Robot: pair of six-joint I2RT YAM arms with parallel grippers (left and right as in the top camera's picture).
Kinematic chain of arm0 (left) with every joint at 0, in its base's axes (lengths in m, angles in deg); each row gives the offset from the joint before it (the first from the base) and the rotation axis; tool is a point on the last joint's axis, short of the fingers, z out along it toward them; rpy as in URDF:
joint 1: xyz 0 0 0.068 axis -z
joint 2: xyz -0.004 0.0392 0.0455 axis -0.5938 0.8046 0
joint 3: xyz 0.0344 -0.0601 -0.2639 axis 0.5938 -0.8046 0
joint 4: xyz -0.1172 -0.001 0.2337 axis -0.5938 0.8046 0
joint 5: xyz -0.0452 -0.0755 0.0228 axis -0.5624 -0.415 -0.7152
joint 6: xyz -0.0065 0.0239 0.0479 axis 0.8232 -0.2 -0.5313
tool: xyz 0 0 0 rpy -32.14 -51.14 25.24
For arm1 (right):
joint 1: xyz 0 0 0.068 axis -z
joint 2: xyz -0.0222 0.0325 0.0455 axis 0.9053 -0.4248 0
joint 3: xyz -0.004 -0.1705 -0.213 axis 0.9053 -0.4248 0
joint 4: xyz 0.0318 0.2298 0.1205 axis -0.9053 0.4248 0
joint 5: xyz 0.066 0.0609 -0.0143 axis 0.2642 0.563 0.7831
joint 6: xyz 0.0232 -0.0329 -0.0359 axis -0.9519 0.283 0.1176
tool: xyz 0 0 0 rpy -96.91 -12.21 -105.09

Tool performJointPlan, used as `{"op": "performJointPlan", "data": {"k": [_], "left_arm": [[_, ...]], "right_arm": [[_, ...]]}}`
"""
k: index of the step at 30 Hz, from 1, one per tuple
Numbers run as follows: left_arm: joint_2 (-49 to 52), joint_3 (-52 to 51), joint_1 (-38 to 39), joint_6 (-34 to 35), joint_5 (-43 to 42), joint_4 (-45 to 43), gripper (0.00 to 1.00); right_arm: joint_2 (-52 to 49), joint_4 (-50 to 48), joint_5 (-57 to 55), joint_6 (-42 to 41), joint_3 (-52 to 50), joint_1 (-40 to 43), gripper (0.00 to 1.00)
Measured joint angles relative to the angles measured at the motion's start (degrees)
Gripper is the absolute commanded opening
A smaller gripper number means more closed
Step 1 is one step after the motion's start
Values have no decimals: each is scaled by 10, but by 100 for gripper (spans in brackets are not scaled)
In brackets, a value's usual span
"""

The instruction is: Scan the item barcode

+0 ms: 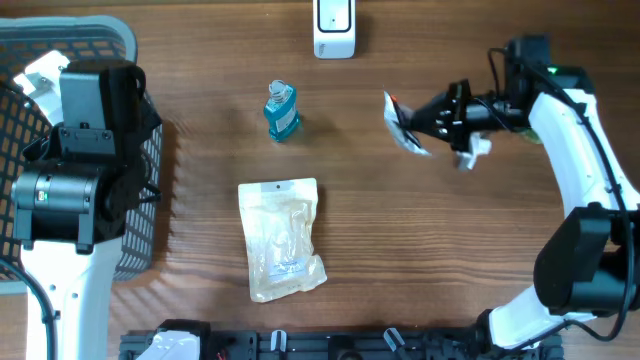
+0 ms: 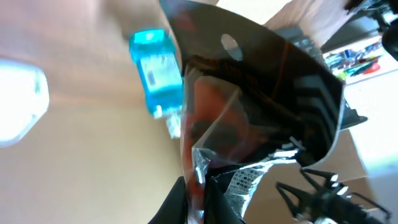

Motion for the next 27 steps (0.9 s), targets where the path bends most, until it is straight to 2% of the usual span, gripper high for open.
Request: {"op": "performJointPlan", "data": {"k": [5,8,27], "left_arm": [[0,0,0,0,0,0,100],[0,0,0,0,0,0,100],[0,0,0,0,0,0,100]], "right_arm": [[-32,120,-24,0,0,8,4],[-52,145,-36,1,0,8,5],[-56,127,-40,1,0,8,5]]}}
